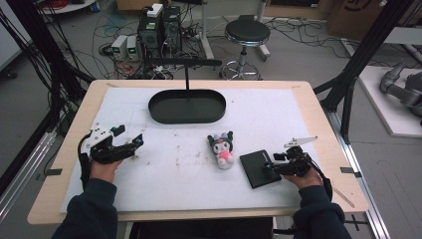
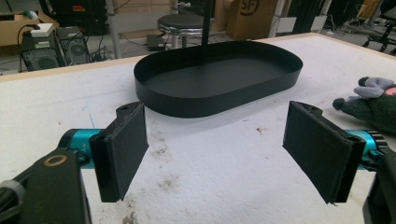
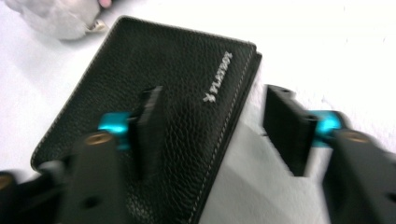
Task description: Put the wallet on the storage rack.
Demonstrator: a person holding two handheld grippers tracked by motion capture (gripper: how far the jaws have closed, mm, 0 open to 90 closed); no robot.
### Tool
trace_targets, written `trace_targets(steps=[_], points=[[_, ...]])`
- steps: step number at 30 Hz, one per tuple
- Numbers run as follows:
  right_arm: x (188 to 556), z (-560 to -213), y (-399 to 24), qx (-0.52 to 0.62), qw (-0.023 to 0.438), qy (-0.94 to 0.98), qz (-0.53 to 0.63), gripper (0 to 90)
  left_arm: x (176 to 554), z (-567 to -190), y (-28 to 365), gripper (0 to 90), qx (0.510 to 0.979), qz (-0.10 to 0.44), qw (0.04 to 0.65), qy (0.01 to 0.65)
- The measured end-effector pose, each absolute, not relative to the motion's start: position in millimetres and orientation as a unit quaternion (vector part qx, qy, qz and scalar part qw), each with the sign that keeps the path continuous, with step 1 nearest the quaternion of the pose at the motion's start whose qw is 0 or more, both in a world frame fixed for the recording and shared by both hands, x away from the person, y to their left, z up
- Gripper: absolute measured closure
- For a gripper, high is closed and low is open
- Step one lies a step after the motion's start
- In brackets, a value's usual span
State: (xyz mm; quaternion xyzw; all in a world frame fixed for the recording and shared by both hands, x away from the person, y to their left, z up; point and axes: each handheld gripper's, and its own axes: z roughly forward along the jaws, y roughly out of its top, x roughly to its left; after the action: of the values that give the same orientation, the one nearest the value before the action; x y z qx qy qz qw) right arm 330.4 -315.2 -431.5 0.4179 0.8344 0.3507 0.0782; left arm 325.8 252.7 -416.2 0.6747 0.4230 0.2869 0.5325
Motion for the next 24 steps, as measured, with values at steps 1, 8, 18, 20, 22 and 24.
trace_targets(steps=[1,8,18,20,22,24], points=[[329.2,-430.2,-313.8,0.412,0.087,0.836,0.353,32.9,325.8,-416.2,252.6,21.7,0.675,0.287,0.532,0.423],[333.4,-435.8,-309.1,0.430,0.049,0.834,0.341,43.4,326.2,-416.6,252.0,21.9,0.677,0.286,0.531,0.422],[335.8,-436.1,-313.4,0.443,0.048,0.825,0.348,56.9,326.1,-416.5,247.3,22.1,0.680,0.284,0.529,0.420],[334.9,-434.2,-313.3,0.443,0.058,0.823,0.350,65.5,326.3,-416.4,246.9,22.1,0.681,0.284,0.529,0.420],[335.6,-433.7,-314.0,0.441,0.062,0.824,0.351,70.8,326.7,-416.7,247.3,22.1,0.680,0.284,0.529,0.420],[336.0,-433.6,-312.9,0.432,0.070,0.827,0.352,73.2,327.1,-416.8,248.1,22.1,0.682,0.285,0.526,0.420]])
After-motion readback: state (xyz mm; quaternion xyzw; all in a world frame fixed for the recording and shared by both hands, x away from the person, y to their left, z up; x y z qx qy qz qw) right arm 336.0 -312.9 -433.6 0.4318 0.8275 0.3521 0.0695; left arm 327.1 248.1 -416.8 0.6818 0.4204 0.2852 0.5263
